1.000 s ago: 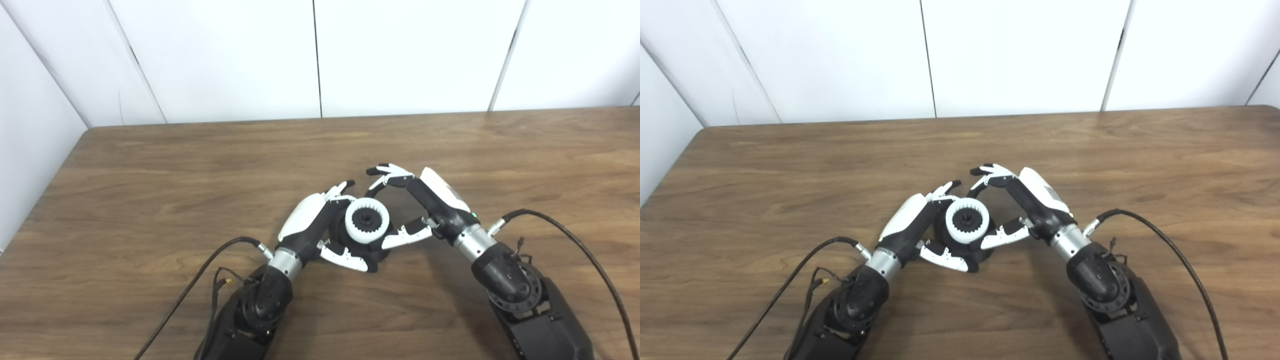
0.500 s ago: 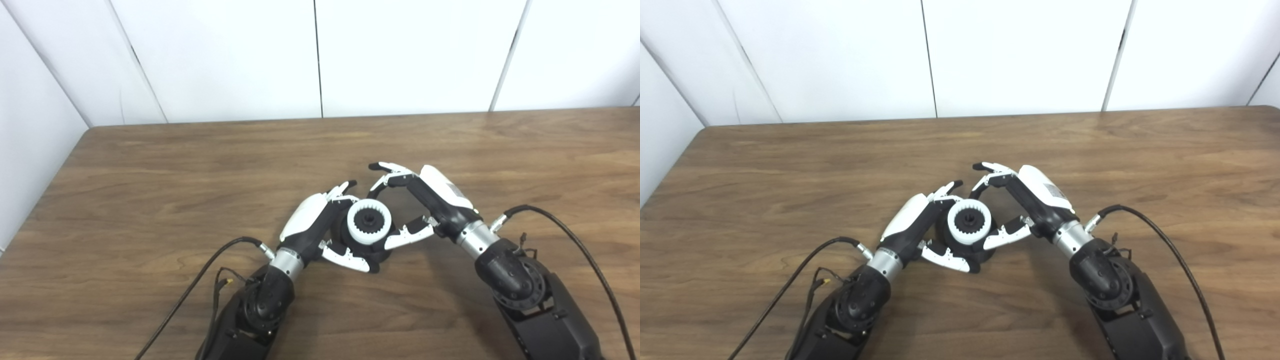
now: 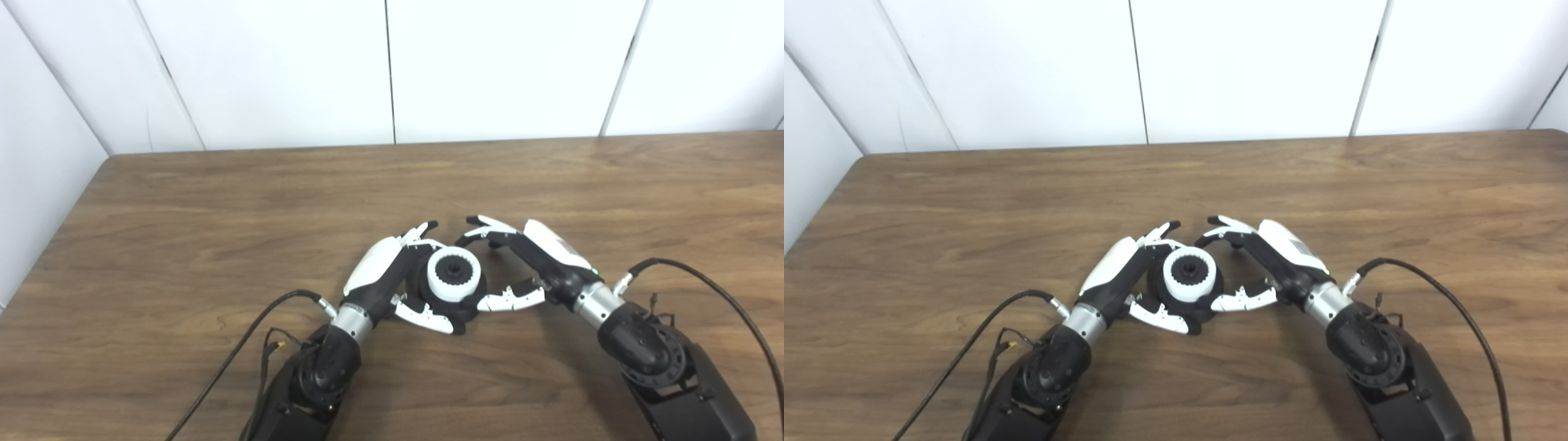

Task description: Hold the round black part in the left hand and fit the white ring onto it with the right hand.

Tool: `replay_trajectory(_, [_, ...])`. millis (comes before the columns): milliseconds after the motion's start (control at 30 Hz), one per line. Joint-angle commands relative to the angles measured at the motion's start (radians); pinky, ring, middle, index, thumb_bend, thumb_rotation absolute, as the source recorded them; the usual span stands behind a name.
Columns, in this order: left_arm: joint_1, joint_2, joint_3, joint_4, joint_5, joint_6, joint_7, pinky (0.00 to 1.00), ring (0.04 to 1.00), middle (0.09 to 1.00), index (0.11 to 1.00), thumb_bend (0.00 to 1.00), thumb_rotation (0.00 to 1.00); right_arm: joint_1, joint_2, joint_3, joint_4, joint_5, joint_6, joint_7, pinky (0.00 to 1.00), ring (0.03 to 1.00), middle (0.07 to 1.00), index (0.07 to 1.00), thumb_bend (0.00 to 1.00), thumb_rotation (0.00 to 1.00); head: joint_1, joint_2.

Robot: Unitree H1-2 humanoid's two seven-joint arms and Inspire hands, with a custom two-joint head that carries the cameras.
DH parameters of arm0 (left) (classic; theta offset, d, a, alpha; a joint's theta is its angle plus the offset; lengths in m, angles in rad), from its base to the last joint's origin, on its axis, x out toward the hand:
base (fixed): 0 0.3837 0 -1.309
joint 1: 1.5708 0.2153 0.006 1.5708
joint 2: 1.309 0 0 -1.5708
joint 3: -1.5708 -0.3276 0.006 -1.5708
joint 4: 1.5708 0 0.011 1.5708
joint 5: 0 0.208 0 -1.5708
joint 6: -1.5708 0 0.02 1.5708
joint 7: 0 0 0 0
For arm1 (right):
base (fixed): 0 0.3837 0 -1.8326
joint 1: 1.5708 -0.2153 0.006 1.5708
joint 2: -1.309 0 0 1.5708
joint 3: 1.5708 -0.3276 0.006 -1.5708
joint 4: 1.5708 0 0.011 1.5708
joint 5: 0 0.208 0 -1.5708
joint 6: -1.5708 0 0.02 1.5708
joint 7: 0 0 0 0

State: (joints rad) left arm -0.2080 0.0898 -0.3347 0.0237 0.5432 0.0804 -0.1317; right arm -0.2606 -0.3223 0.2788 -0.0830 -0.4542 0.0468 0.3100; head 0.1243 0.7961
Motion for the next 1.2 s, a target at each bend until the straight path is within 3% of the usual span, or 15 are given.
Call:
replay_trajectory(0, [-0.028, 0.009, 0.012, -0.031, -0.002, -0.007, 0.009, 1.0, 1.0, 1.0, 0.635, 0.95, 0.21, -0.026, -0.015, -0.016, -0.027, 0.009, 0.009, 0.008, 0.85, 0.963, 0.964, 0.894, 0.95, 0.36, 0.002, 0.0])
replay_trajectory(300, [-0.028, 0.012, 0.011, -0.039, 0.001, 0.004, 0.003, 1.0, 1.0, 1.0, 0.638, 0.95, 0.22, -0.023, -0.025, -0.021, -0.027, 0.032, 0.018, 0.03, 0.86, 0.973, 0.988, 0.954, 0.98, 0.4, -0.001, 0.0])
replay_trajectory(767, [-0.024, 0.011, 0.01, -0.03, -0.001, -0.008, 0.017, 1.0, 1.0, 1.0, 0.634, 0.95, 0.22, 0.0, -0.012, -0.046, -0.032, 0.055, 0.009, 0.012, 0.85, 0.962, 0.986, 0.935, 0.97, 0.37, -0.006, -0.024])
replay_trajectory(1167, [-0.025, 0.012, 0.01, -0.033, -0.005, -0.002, 0.011, 1.0, 1.0, 1.0, 0.639, 0.95, 0.22, 0.013, 0.003, -0.066, -0.05, 0.07, 0.018, 0.001, 0.85, 0.963, 0.99, 0.916, 0.95, 0.37, -0.013, -0.018])
